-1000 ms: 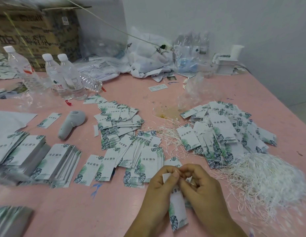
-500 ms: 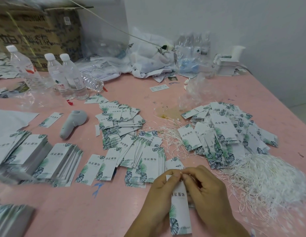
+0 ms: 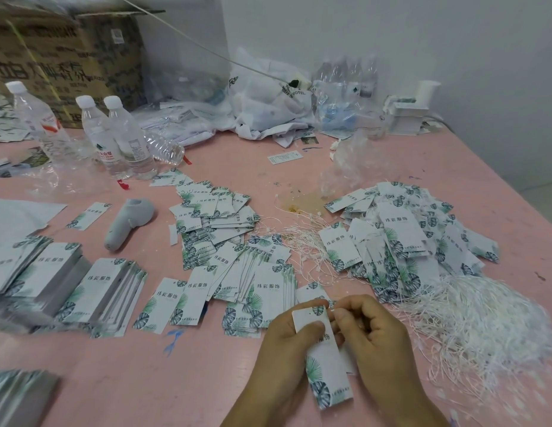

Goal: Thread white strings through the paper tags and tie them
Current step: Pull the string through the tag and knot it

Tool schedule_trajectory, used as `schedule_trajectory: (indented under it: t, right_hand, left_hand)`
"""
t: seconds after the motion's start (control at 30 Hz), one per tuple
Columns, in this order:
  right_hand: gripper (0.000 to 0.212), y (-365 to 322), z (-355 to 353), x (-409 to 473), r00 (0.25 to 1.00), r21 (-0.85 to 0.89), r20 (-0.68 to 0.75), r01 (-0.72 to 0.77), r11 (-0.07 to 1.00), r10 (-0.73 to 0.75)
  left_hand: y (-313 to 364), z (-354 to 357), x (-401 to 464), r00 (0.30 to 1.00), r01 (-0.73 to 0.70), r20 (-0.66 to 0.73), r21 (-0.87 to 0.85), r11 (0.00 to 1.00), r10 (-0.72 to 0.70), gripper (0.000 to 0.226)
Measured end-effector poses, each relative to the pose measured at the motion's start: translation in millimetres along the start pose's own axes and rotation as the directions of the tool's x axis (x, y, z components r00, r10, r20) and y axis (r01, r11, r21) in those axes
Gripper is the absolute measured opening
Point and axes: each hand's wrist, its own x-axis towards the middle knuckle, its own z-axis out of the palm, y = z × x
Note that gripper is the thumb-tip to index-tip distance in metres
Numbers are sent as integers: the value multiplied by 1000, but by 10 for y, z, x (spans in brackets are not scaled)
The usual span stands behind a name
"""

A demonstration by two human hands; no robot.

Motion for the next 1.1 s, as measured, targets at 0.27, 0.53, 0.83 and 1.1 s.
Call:
schedule_trajectory:
  t: [0.27,0.53,0.83,1.1]
  right_hand:
    - [24,-45,17,-17,997,-85,-19,75,994,-77]
    - [21,-99,43,-33,984,-135,-14,173,976,-176]
    - [11,-111,61,-34,976,-199,-28,207,958,-217]
    - [24,-109,32,-19,974,-183,-46,212,960,-224]
  left_hand:
    - [-36,-27,-8,1000,-4,-10,50,999,5,30]
    - [-29,-27,-8,989,-135,-22,221,966,143,30]
    - [-22,6,-43,973,-224,27,375,900,230,16]
    - [34,-26,-43,988,-158,71,413,897,141,40]
